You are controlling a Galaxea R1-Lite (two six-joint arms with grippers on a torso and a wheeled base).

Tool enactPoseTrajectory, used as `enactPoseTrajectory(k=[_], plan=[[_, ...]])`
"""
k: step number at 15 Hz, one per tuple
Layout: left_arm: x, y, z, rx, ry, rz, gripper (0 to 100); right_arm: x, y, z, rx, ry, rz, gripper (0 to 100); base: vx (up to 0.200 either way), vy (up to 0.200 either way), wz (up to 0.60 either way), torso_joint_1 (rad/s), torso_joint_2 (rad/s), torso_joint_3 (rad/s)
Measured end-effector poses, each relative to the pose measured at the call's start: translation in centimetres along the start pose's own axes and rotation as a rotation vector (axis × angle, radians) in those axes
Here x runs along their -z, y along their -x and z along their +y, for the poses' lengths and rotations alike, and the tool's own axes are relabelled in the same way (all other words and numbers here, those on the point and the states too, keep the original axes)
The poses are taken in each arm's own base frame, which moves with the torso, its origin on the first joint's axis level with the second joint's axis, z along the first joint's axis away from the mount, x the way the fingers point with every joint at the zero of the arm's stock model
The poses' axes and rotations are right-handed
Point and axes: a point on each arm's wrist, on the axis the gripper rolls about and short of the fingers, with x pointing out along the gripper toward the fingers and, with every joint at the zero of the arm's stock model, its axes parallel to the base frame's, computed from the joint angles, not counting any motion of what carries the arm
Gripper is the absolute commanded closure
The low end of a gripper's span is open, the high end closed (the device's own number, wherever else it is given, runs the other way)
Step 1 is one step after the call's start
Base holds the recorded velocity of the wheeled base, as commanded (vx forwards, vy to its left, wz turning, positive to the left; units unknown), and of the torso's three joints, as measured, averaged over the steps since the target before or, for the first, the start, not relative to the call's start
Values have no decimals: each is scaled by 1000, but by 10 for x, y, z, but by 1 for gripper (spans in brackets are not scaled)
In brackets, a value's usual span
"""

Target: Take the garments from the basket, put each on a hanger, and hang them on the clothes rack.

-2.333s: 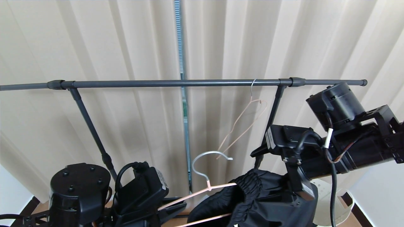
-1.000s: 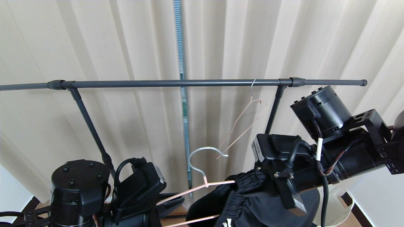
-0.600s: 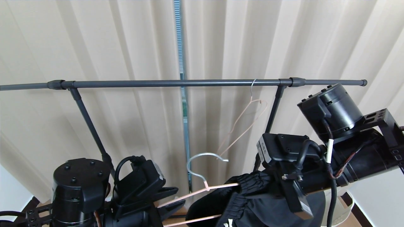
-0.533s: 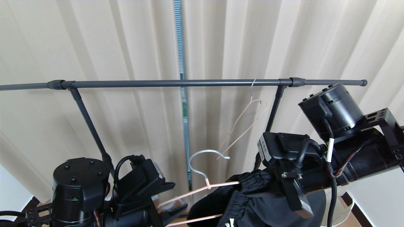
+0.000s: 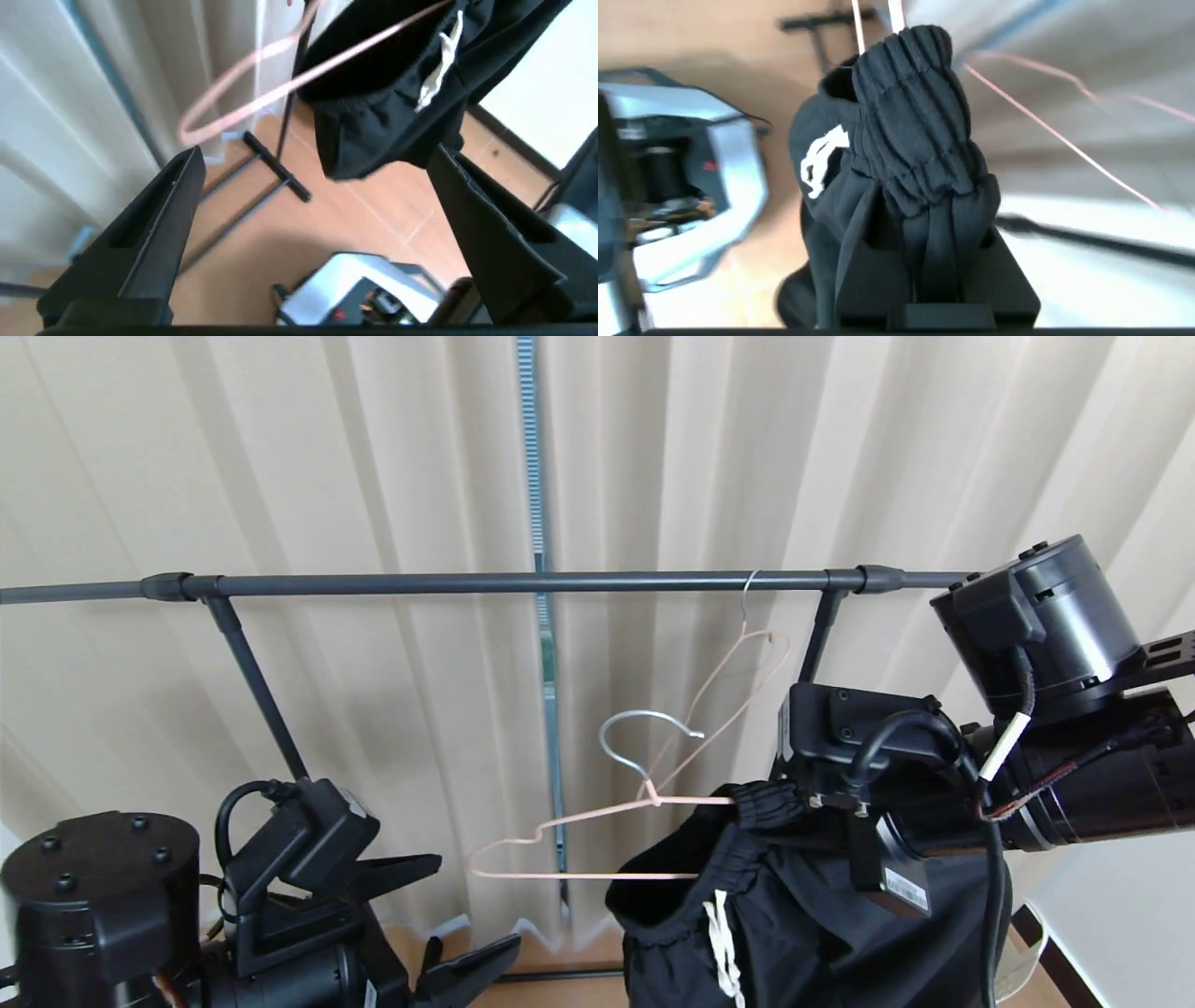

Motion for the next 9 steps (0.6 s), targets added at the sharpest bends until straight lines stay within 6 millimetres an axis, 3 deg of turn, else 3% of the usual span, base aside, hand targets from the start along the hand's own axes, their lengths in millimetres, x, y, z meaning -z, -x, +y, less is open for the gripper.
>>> enactPoseTrajectory(k=[4, 9], plan=[[9, -4, -3, 1, 196, 70, 0, -4, 6, -3, 86, -107, 19, 100, 0, 0, 0, 0, 0, 0], [7, -46, -16, -60, 394, 200, 0, -11, 12, -3, 117, -145, -21, 100, 0, 0, 0, 0, 0, 0]])
